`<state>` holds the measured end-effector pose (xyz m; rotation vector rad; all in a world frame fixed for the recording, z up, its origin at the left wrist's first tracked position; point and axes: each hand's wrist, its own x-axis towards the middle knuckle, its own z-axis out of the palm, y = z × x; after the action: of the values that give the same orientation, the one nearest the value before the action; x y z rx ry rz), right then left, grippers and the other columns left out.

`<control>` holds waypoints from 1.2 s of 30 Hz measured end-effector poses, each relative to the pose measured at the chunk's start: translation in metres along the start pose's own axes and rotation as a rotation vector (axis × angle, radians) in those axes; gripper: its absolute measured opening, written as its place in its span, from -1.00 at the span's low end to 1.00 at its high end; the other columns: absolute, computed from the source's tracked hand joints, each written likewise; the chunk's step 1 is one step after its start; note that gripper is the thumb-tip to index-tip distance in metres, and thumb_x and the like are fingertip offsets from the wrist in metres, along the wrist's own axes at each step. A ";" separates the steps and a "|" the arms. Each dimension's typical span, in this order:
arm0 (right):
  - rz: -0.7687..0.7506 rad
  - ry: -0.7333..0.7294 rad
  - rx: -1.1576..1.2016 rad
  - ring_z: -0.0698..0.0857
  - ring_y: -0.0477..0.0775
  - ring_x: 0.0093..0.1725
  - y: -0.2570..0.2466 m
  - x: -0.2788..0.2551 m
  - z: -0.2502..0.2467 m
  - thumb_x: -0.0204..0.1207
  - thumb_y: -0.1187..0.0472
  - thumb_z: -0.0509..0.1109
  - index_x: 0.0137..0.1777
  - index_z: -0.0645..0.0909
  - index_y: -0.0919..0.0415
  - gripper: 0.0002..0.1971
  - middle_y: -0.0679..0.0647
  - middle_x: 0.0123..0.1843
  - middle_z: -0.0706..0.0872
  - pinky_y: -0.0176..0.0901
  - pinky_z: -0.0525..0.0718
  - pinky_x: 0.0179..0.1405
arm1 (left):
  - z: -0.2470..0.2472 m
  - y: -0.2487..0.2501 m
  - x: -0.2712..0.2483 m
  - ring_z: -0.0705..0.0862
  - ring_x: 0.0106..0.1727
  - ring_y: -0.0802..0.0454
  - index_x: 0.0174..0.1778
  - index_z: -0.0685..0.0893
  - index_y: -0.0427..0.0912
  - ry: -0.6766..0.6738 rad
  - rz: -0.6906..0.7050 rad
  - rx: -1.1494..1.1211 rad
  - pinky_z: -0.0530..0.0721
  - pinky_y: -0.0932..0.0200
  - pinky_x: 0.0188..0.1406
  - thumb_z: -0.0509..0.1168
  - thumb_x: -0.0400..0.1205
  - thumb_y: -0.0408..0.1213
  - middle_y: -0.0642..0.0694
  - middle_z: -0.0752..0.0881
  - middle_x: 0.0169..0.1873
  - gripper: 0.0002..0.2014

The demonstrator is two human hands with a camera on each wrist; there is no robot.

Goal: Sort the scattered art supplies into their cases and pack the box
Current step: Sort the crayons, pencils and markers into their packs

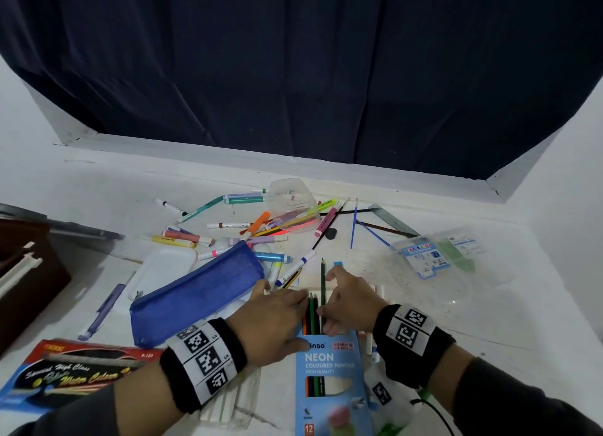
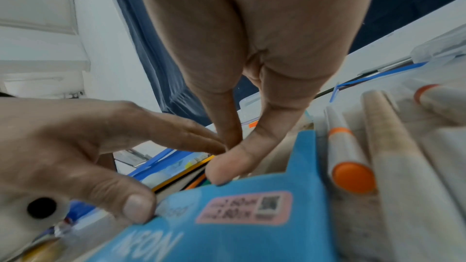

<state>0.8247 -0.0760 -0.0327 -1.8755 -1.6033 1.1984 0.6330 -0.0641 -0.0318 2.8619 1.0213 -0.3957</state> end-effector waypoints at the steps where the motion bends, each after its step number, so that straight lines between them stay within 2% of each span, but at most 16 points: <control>1: -0.025 0.002 -0.062 0.82 0.14 -0.33 0.001 -0.001 0.000 0.45 0.32 0.56 0.31 0.37 0.13 -0.48 0.22 -0.24 0.82 0.04 0.84 -0.21 | 0.001 -0.001 0.000 0.42 0.57 -0.05 0.61 0.37 -0.12 -0.010 -0.004 -0.005 0.19 -0.17 0.36 -0.05 0.61 0.36 -0.03 0.33 0.64 -0.21; 3: -0.112 0.029 -0.224 0.75 -0.03 -0.27 0.003 -0.003 -0.001 0.40 0.22 0.62 0.37 0.44 0.05 -0.41 0.09 -0.18 0.77 -0.16 0.76 -0.22 | 0.002 -0.002 0.001 0.42 0.56 -0.01 0.63 0.36 -0.09 -0.020 0.003 -0.025 0.18 -0.14 0.36 0.06 0.69 0.31 0.01 0.29 0.66 -0.31; 5: -0.198 0.079 -0.331 0.61 -0.17 -0.25 0.003 -0.005 -0.002 0.43 0.15 0.60 0.38 0.55 0.06 -0.48 0.02 -0.10 0.71 -0.32 0.58 -0.21 | 0.000 -0.001 0.001 0.46 0.52 -0.02 0.63 0.34 -0.08 -0.038 0.012 -0.034 0.22 -0.09 0.30 0.10 0.71 0.26 0.02 0.28 0.65 -0.34; 7: -0.257 0.099 -0.416 0.61 -0.13 -0.13 0.004 -0.005 -0.003 0.47 0.17 0.56 0.37 0.63 0.13 -0.55 0.05 0.06 0.72 -0.32 0.55 -0.07 | -0.003 0.000 0.001 0.49 0.46 -0.03 0.65 0.32 -0.05 -0.056 0.014 -0.050 0.24 -0.06 0.25 0.11 0.72 0.24 0.05 0.26 0.66 -0.36; 9: -0.275 0.061 -0.514 0.63 -0.08 0.05 0.006 -0.004 -0.002 0.49 0.20 0.52 0.37 0.65 0.14 -0.58 0.05 0.19 0.72 -0.29 0.54 0.03 | -0.005 0.001 0.000 0.50 0.44 -0.04 0.67 0.28 -0.03 -0.075 0.009 -0.055 0.24 -0.06 0.28 0.12 0.72 0.23 0.06 0.22 0.68 -0.35; 11: -0.269 0.019 -0.579 0.63 0.01 0.20 0.007 -0.005 -0.002 0.54 0.19 0.48 0.39 0.64 0.14 -0.59 0.05 0.26 0.68 -0.23 0.53 0.13 | -0.006 0.002 0.000 0.52 0.42 -0.06 0.66 0.30 -0.04 -0.085 0.004 -0.056 0.23 -0.04 0.26 0.12 0.72 0.23 0.04 0.24 0.68 -0.36; 13: -0.280 -0.002 -0.645 0.61 0.09 0.27 0.009 -0.007 0.000 0.58 0.18 0.43 0.36 0.65 0.18 -0.64 0.08 0.27 0.66 -0.14 0.55 0.23 | -0.006 0.003 0.001 0.53 0.39 -0.07 0.62 0.35 -0.03 -0.087 0.003 -0.050 0.22 -0.01 0.20 0.13 0.73 0.22 0.02 0.28 0.65 -0.39; 16: -0.337 -0.020 -0.760 0.62 0.16 0.18 0.009 -0.013 0.006 0.61 0.22 0.37 0.19 0.71 0.24 -0.78 0.14 0.16 0.66 -0.04 0.58 0.14 | -0.008 0.005 0.001 0.54 0.37 -0.09 0.61 0.37 -0.05 -0.101 -0.005 -0.046 0.25 -0.03 0.30 0.13 0.73 0.20 0.00 0.27 0.66 -0.41; 19: -0.405 -0.053 -0.829 0.66 0.19 0.04 0.011 -0.017 0.008 0.57 0.35 0.35 -0.01 0.73 0.30 -0.87 0.18 0.02 0.69 -0.01 0.60 -0.01 | -0.010 0.006 0.000 0.56 0.31 -0.07 0.56 0.40 -0.05 -0.081 0.003 -0.057 0.26 -0.02 0.26 0.16 0.72 0.19 -0.01 0.35 0.60 -0.45; 22: -0.415 -0.165 -0.725 0.67 0.15 0.06 0.018 -0.022 0.008 0.52 0.45 0.31 0.03 0.76 0.32 -0.79 0.15 0.05 0.73 -0.01 0.61 0.11 | -0.010 0.007 0.000 0.55 0.32 -0.03 0.55 0.41 -0.01 -0.076 0.000 -0.067 0.22 0.01 0.19 0.20 0.71 0.18 0.04 0.38 0.54 -0.46; 24: -0.432 -0.178 -0.657 0.69 0.08 0.04 0.021 -0.027 0.005 0.54 0.43 0.30 0.01 0.77 0.29 -0.78 0.10 0.03 0.75 -0.03 0.63 0.10 | -0.010 0.007 0.000 0.54 0.31 -0.03 0.53 0.42 -0.01 -0.082 -0.001 -0.066 0.18 0.02 0.13 0.20 0.71 0.18 0.06 0.39 0.52 -0.47; 27: -0.453 -0.034 -0.486 0.66 -0.12 0.04 0.021 -0.041 -0.014 0.60 0.30 0.32 0.10 0.77 0.10 -0.78 -0.04 0.07 0.73 -0.19 0.60 0.14 | -0.012 0.007 0.000 0.53 0.37 -0.05 0.55 0.43 -0.03 -0.094 0.001 -0.056 0.23 0.00 0.18 0.17 0.71 0.20 0.07 0.31 0.61 -0.45; 29: -0.488 0.130 -0.371 0.65 -0.19 -0.08 0.021 -0.050 -0.032 0.58 0.25 0.38 0.09 0.76 0.06 -0.82 -0.08 -0.01 0.73 -0.20 0.65 0.06 | -0.012 0.007 -0.001 0.49 0.44 -0.03 0.57 0.41 -0.06 -0.107 0.004 -0.039 0.25 -0.02 0.23 0.14 0.73 0.21 0.07 0.24 0.66 -0.42; 32: -0.485 0.342 -0.379 0.69 -0.10 -0.12 0.030 -0.059 -0.061 0.54 0.24 0.41 0.06 0.76 0.05 -0.83 -0.07 -0.10 0.73 -0.09 0.70 -0.02 | -0.011 0.007 0.000 0.48 0.48 -0.01 0.63 0.34 -0.08 -0.095 -0.004 -0.025 0.28 -0.07 0.28 0.14 0.72 0.22 0.04 0.24 0.66 -0.36; 36: -0.330 0.506 -0.538 0.70 0.10 0.02 0.054 -0.064 -0.097 0.50 0.17 0.46 0.10 0.73 0.04 -0.81 0.00 -0.03 0.72 0.10 0.67 0.08 | -0.013 0.013 0.004 0.44 0.51 0.03 0.65 0.28 0.00 -0.037 -0.017 -0.076 0.27 -0.10 0.33 0.24 0.67 0.14 0.07 0.39 0.57 -0.36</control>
<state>0.9358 -0.1284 0.0024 -1.8880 -1.9329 0.1304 0.6466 -0.0693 -0.0207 2.7699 1.0322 -0.4007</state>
